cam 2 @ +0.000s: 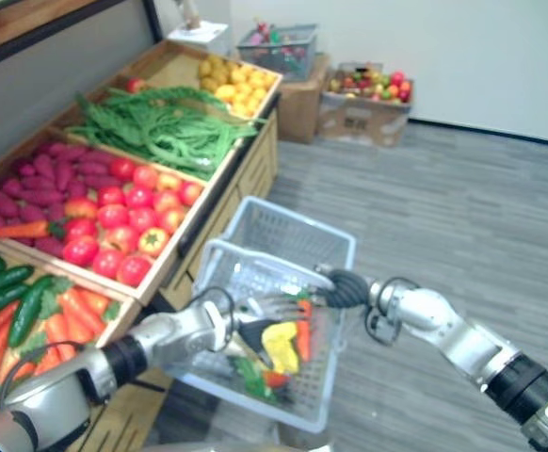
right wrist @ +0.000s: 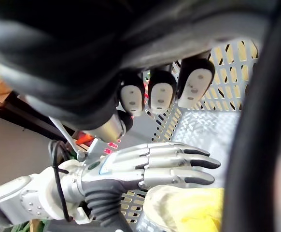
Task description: Pick vegetable in the basket
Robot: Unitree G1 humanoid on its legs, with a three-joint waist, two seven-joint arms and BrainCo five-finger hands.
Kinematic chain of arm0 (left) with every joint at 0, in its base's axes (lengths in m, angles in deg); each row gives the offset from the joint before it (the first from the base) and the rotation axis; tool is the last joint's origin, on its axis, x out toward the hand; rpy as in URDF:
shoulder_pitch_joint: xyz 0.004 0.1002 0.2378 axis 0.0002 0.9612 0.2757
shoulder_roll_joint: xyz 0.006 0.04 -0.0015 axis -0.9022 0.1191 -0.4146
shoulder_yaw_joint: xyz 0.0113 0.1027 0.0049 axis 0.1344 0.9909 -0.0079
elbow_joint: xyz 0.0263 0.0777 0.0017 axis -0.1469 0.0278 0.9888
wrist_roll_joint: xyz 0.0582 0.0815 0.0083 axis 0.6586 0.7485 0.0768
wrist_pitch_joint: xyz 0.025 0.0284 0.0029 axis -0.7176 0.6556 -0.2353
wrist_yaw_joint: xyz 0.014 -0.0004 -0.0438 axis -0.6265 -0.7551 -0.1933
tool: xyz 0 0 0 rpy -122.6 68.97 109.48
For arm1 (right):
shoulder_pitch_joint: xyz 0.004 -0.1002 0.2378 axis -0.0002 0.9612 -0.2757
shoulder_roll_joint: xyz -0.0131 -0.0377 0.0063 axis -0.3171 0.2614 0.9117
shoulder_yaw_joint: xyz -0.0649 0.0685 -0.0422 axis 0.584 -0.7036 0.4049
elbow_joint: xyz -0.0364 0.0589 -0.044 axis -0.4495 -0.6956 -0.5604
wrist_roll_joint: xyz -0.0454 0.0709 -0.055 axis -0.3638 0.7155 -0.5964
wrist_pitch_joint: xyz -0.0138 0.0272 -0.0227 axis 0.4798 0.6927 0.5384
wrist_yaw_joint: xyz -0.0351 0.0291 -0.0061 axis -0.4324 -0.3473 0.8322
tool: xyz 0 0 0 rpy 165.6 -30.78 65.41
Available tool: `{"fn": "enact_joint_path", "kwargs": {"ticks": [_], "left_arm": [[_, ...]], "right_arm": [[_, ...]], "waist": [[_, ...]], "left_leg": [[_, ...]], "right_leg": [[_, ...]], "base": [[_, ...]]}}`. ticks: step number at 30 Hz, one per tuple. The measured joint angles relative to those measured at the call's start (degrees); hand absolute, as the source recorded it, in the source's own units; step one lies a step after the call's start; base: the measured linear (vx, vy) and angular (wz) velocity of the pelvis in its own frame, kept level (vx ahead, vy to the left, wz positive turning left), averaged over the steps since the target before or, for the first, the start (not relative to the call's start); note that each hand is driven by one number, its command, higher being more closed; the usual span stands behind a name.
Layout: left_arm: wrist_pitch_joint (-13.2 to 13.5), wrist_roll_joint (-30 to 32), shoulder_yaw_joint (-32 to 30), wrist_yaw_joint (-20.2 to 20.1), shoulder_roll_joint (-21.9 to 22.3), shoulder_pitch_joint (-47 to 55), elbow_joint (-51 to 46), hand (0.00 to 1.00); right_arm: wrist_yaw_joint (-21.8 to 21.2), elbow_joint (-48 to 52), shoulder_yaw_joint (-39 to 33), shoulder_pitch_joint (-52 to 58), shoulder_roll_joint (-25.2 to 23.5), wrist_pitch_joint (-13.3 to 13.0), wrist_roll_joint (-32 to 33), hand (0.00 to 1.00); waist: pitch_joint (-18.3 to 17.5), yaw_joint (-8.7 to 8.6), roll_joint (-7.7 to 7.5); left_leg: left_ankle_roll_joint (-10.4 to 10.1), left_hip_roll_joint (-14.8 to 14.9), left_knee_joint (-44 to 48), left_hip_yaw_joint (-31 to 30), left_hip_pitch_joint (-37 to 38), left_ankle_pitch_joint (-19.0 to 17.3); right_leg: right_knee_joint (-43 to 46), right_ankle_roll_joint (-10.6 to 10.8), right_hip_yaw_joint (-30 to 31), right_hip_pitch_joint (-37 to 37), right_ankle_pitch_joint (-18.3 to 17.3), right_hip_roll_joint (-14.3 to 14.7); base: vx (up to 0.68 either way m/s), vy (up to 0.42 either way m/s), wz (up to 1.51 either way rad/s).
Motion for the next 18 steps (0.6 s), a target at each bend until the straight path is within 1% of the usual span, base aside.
{"fn": "enact_joint_path", "kwargs": {"ticks": [3, 4, 5, 7, 9, 10, 12, 13, 14, 15, 17, 18], "left_arm": [[-0.64, -0.41, -0.68, 0.07, 0.84, -1.32, -3.61, 0.0], [-0.9, -0.52, -1.38, 0.14, 0.79, -1.34, -6.2, 0.0], [-1.19, -0.89, -2.01, 0.15, 0.79, -1.36, -7.9, 0.0], [-1.7, -0.99, -1.99, -0.03, 0.1, -1.08, -9.89, 0.0], [-1.76, -3.19, -2.07, 0.0, -1.18, -0.89, -15.23, 0.0], [-1.65, -3.58, -2.08, 0.01, -1.4, -0.89, -17.14, 0.0], [-0.45, -6.78, -2.22, 0.34, -1.78, -0.6, -23.05, 0.0], [-0.06, -7.68, -2.22, 0.38, -1.65, -0.49, -25.64, 0.0], [0.18, -7.74, -2.21, 0.4, -1.71, -0.38, -26.86, 0.0], [0.63, -7.95, -2.22, 0.39, -2.05, -0.08, -29.05, 0.0], [0.89, -9.95, -2.34, 0.37, -3.69, 1.55, -32.13, 0.0], [0.99, -10.0, -2.41, 0.03, -5.38, 2.93, -34.02, 0.0]], "right_arm": [[0.38, -1.94, -2.25, 2.99, -4.12, 0.37, -4.32, 1.0], [0.78, -3.69, -2.65, 3.42, -6.29, 0.52, -6.15, 1.0], [1.42, -5.36, -3.96, 4.51, -8.51, 0.57, -8.23, 1.0], [2.72, -7.54, -6.68, 5.98, -11.35, 0.68, -10.75, 1.0], [4.96, -11.71, -10.16, 7.9, -15.16, 1.54, -13.37, 1.0], [5.22, -12.74, -10.93, 8.39, -16.23, 1.85, -13.74, 1.0], [6.92, -16.23, -11.82, 9.23, -19.5, 2.71, -16.78, 1.0], [7.24, -18.0, -13.47, 10.43, -21.53, 3.17, -18.19, 1.0], [7.49, -18.95, -14.07, 10.86, -22.44, 3.5, -18.89, 1.0], [7.84, -20.29, -16.25, 12.17, -24.46, 4.32, -20.06, 1.0], [9.01, -23.08, -19.92, 13.25, -27.14, 5.06, -20.77, 1.0], [10.39, -25.08, -24.31, 14.71, -29.8, 5.96, -21.12, 1.0]], "waist": [[0.02, 0.57, -0.05], [0.02, 0.68, -0.06], [0.03, 1.3, -0.07], [0.04, 1.95, -0.09], [0.01, 3.65, -0.19], [0.02, 3.83, -0.24], [0.05, 4.57, -0.49], [-0.02, 5.63, -0.63], [0.0, 5.93, -0.7], [-0.18, 6.87, -0.84], [-0.32, 7.13, -1.01], [-0.36, 7.37, -1.11]], "left_leg": [[0.41, 0.04, -0.03, -2.6, -1.38, 0.05], [0.62, 0.01, -0.04, -3.62, -1.77, 0.06], [0.84, 0.02, -0.06, -4.73, -2.1, 0.11], [1.15, 0.02, -0.05, -6.33, -2.5, 0.15], [1.63, -0.13, -0.04, -9.03, -3.39, 0.1], [1.92, -0.15, -0.04, -9.66, -3.61, 0.19], [2.51, -0.34, -0.12, -12.9, -4.86, 0.37], [2.8, -0.49, -0.17, -14.47, -5.66, 0.51], [3.09, -0.57, -0.21, -15.46, -6.07, 0.58], [3.51, -0.78, -0.33, -17.34, -7.06, 0.86], [4.53, -1.42, -1.06, -20.42, -8.7, 1.61], [5.16, -2.09, -2.34, -22.92, -9.58, 2.73]], "right_leg": [[-0.02, -0.07, -2.14, 0.02, 0.06, -1.25], [-0.02, -0.07, -2.9, 0.13, 0.06, -1.74], [-0.05, -0.07, -4.08, 0.43, 0.05, -2.3], [-0.21, -0.06, -5.32, 0.99, 0.04, -3.08], [-0.3, -0.05, -7.58, 1.5, 0.02, -4.38], [-0.49, -0.04, -8.18, 1.76, 0.02, -4.79], [-0.87, 0.06, -10.92, 2.44, -0.14, -6.3], [-1.12, 0.06, -12.2, 2.69, -0.15, -7.0], [-1.38, 0.07, -13.09, 2.99, -0.15, -7.43], [-1.59, 0.07, -14.72, 3.08, -0.15, -8.26], [-1.96, 0.09, -17.5, 3.23, -0.16, -9.6], [-2.59, 0.14, -20.23, 4.02, -0.19, -10.84]], "base": [[-0.07, -0.027, 0.44], [-0.07, -0.013, 0.44], [-0.09, -0.014, 0.51], [-0.08, -0.01, 0.46], [-0.1, -0.01, 0.54], [-0.08, -0.004, 0.57], [-0.09, -0.005, 0.74], [-0.11, -0.001, 0.71], [-0.11, 0.008, 0.72], [-0.1, 0.011, 0.7], [-0.1, 0.016, 0.9], [-0.08, 0.017, 0.94]]}}
